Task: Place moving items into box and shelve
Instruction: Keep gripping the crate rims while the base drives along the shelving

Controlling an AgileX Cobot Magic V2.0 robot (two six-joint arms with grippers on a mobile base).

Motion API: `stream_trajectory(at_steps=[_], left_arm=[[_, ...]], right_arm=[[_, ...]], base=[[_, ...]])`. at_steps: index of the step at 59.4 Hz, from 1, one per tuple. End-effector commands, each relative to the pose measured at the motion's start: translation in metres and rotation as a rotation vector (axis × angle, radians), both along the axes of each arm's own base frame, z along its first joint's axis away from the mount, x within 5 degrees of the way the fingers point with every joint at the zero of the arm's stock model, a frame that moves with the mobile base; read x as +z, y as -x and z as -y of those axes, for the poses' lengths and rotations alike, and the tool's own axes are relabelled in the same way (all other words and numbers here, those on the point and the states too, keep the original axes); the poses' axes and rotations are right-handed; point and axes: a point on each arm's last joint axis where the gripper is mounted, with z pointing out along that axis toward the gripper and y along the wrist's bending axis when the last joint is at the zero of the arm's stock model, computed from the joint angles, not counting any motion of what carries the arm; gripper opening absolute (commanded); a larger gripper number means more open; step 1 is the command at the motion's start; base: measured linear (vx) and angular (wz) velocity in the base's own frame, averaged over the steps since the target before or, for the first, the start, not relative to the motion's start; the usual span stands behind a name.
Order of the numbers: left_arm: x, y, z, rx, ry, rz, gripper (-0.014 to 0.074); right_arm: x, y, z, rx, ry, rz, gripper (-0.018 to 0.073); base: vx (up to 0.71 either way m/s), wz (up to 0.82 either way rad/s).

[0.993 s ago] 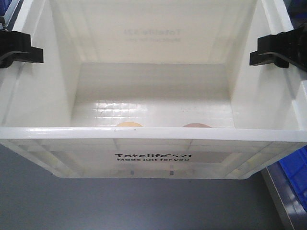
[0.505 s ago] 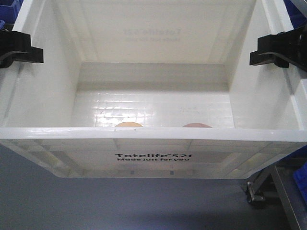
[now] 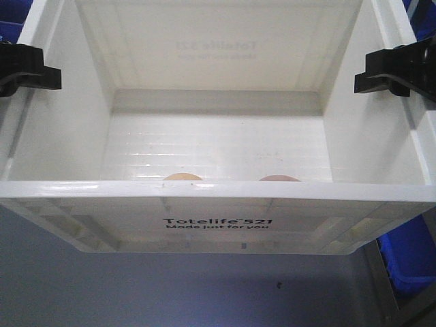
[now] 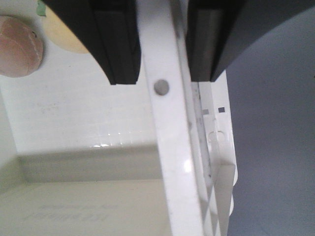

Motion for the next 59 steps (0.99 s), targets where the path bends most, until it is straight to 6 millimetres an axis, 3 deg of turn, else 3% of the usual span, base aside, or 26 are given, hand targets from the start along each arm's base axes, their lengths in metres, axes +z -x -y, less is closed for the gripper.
stream_trajectory(at_steps=[1,59], left_arm=[[0.0308,0.0041,-0.0002,0.008,0.076,0.193,-0.0006],[0.0308,0.0041,-0.0002,0.008,0.076,0.193,-0.0006]], right_arm=[[0.0281,0.0011,0.0019,-0.026,-0.047,0.193,-0.0006],[0.0281,0.0011,0.0019,-0.026,-0.047,0.193,-0.0006]], base=[[0.43,0.06],[0.33,0.35]])
